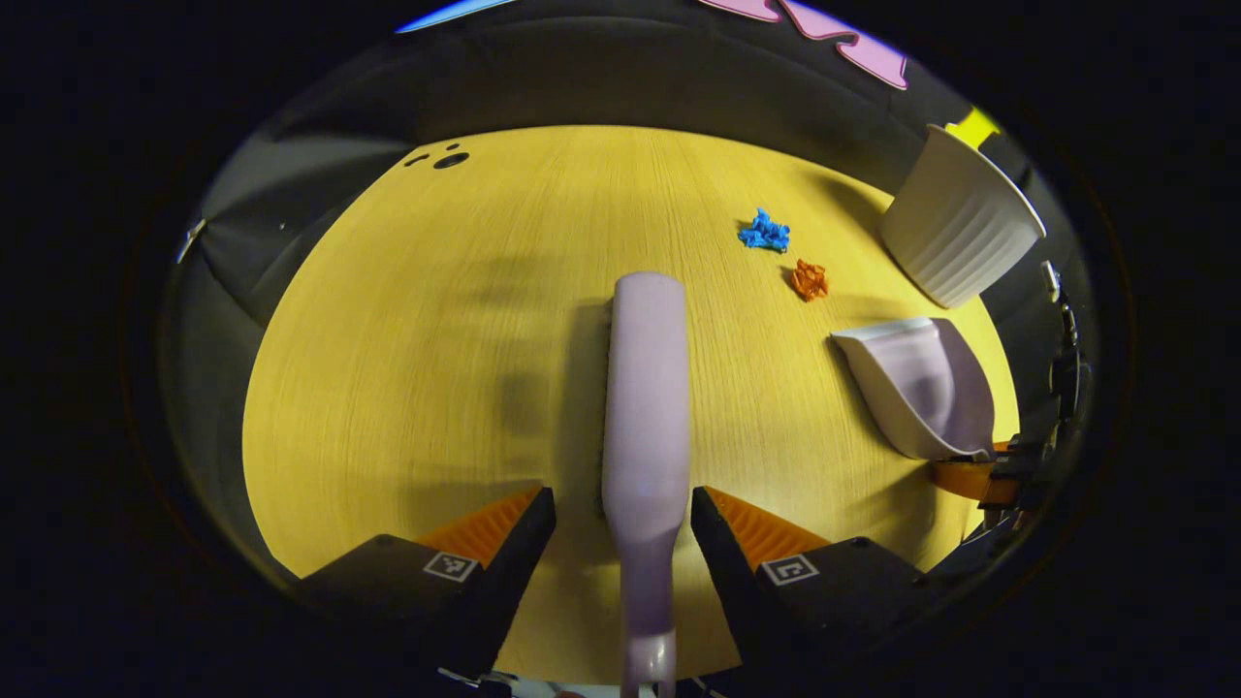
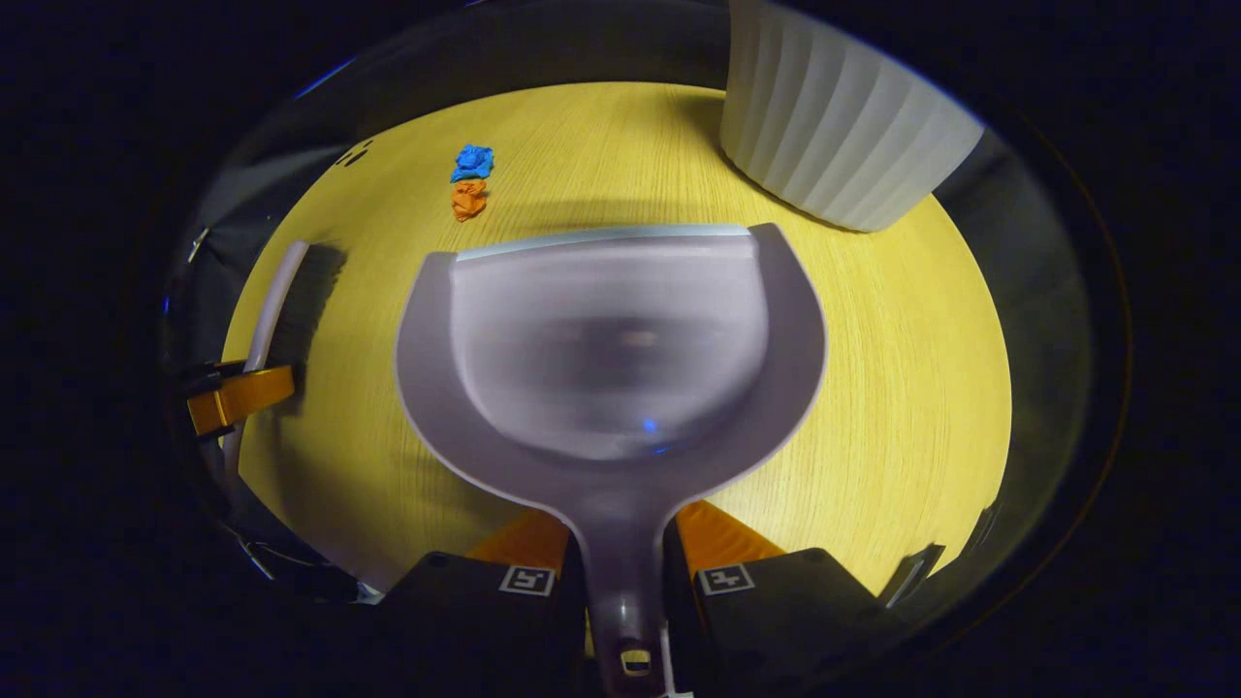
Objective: Pick up the small broom and dustpan from the desktop, sweep the trash into the dustpan with the broom, and then empty the trash into the garbage bin.
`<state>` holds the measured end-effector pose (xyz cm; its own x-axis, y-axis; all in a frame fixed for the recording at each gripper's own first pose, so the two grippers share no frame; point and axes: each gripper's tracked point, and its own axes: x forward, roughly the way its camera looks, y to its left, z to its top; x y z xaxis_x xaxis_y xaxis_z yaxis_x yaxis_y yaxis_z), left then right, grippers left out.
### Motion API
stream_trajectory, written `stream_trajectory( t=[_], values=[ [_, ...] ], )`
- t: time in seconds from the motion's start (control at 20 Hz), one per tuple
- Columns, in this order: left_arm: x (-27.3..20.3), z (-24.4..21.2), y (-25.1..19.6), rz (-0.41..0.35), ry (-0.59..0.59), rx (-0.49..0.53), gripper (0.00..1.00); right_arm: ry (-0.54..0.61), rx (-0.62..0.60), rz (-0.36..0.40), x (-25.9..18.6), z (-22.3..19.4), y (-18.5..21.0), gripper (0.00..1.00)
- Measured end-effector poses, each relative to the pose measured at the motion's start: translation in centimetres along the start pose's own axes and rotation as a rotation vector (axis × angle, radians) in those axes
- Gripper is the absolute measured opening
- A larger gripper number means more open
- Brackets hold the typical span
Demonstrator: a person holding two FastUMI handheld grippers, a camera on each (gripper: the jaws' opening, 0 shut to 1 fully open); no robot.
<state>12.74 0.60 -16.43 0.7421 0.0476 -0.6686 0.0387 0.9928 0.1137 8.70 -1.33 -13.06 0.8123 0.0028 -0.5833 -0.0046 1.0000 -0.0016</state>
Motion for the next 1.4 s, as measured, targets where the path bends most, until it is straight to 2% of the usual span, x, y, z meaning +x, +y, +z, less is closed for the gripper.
stream_trajectory(
  t=[0.05, 0.15, 0.35, 0.4, 0.45, 0.5, 0.55, 0.65, 0.7, 0.75, 0.85, 0.9, 0.95, 1.0, 1.05, 1.1, 1.4],
  values=[
    [0.4, -0.1, 0.0, 0.012, 0.012, 0.012, 0.89, -0.001, -0.005, 0.002, 0.0, 0.1, 0.0, 0.34],
    [0.7, -0.3, 0.5, 0.058, 0.007, 0.065, 0.86, -0.003, -0.004, 0.001, 0.1, 0.0, 0.0, 0.39],
    [1.0, 0.2, -0.3, 0.060, -0.041, 0.064, 0.61, -0.006, -0.011, 0.004, 0.0, 0.0, 0.0, 0.39],
    [1.1, 0.2, -0.1, 0.061, -0.058, 0.059, 0.58, -0.007, -0.014, 0.006, 0.0, 0.1, 0.0, 0.39],
    [0.7, 0.4, -0.2, 0.063, -0.067, 0.051, 0.49, -0.002, -0.018, 0.008, 0.0, 0.0, 0.0, 0.39],
    [1.0, 0.4, -0.1, 0.063, -0.077, 0.045, 0.40, 0.000, -0.023, 0.013, -0.1, 0.0, 0.0, 0.34],
    [1.0, 0.5, 0.0, 0.061, -0.092, 0.041, 0.39, 0.000, -0.025, 0.018, 0.0, 0.0, 0.0, 0.43],
    [0.8, 0.9, 0.2, 0.055, -0.132, 0.011, 0.34, -0.004, -0.028, 0.025, -0.1, 0.0, 0.1, 0.38],
    [0.9, 1.0, 0.3, 0.047, -0.137, -0.007, 0.32, -0.008, -0.031, 0.028, -0.1, 0.0, 0.1, 0.43],
    [0.8, 1.0, 0.3, 0.040, -0.131, -0.017, 0.29, -0.013, -0.034, 0.032, -0.1, 0.0, 0.1, 0.38],
    [0.8, 1.5, 0.7, 0.039, -0.122, -0.018, 0.29, -0.033, -0.043, 0.039, -0.1, 0.2, 0.1, 0.42],
    [0.7, 2.0, 0.9, 0.042, -0.122, -0.007, 0.29, -0.039, -0.064, 0.041, -0.1, 0.2, 0.1, 0.34],
    [0.5, 2.8, 1.1, 0.044, -0.122, 0.009, 0.28, -0.039, -0.087, 0.045, -0.1, 0.1, 0.0, 0.42],
    [0.5, 3.5, 1.1, 0.041, -0.121, 0.028, 0.28, -0.033, -0.103, 0.053, -0.1, 0.1, 0.0, 0.38],
    [0.3, 4.5, 1.1, 0.038, -0.121, 0.047, 0.28, -0.028, -0.114, 0.061, -0.1, 0.2, -0.1, 0.43],
    [0.4, 5.5, 1.1, 0.033, -0.121, 0.068, 0.27, -0.036, -0.123, 0.070, -0.2, 0.5, -0.3, 0.38],
    [3.1, 13.1, 0.4, -0.004, -0.106, 0.207, 0.28, -0.070, -0.252, 0.096, -0.7, 2.9, -1.9, 0.38]
  ],
)
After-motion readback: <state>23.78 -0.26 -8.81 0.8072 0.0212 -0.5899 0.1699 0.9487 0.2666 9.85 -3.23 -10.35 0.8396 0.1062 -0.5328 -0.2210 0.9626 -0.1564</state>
